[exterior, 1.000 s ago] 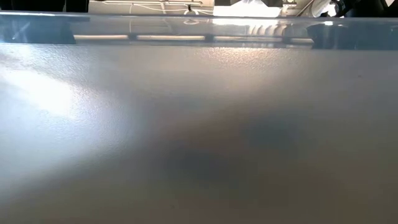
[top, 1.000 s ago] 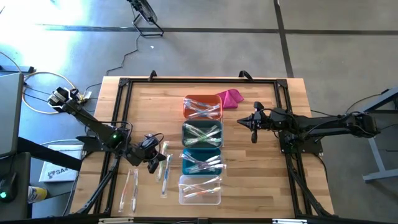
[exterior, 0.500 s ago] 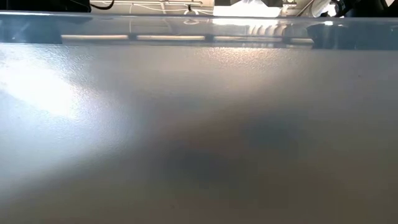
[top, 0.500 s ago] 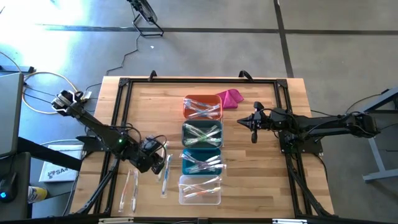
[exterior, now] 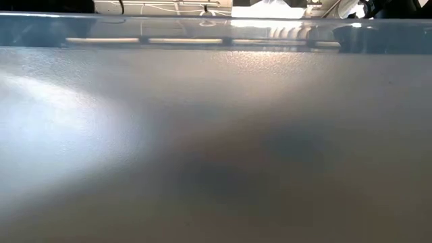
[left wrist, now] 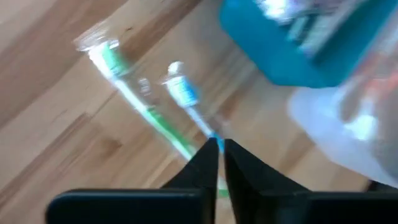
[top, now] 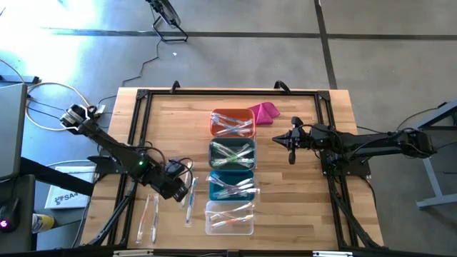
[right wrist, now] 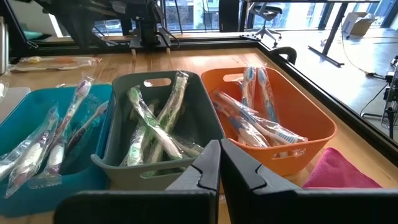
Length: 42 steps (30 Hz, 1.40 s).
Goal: Pick & Place Toothbrushes
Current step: Put the green toothbrush into the green bin
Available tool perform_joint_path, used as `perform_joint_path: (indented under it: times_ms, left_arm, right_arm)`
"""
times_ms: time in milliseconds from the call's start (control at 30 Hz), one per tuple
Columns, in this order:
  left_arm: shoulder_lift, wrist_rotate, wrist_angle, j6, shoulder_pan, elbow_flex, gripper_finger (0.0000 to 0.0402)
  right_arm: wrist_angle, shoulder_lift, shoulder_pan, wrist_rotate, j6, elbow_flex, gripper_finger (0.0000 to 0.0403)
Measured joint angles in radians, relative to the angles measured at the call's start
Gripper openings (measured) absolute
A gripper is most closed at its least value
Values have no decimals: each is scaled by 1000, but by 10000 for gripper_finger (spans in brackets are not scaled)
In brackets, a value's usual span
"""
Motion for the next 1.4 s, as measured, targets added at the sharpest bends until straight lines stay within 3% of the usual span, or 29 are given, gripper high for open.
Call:
perform_joint_path:
  times_ms: [267, 433, 800, 1400]
  left_arm:
    - [79, 0, -38, -72, 23, 0, 138]
    - [127, -11, -11, -83, 32, 0, 177]
    - [271, -4, -18, -124, 35, -1, 182]
    - [386, -23, -8, -125, 44, 1, 182]
  right_arm:
    - [0, 0, 0, 0, 0, 0, 4]
    - [0, 0, 0, 0, 0, 0, 4]
    - [0, 0, 0, 0, 0, 0, 4]
    - [0, 0, 0, 0, 0, 0, 4]
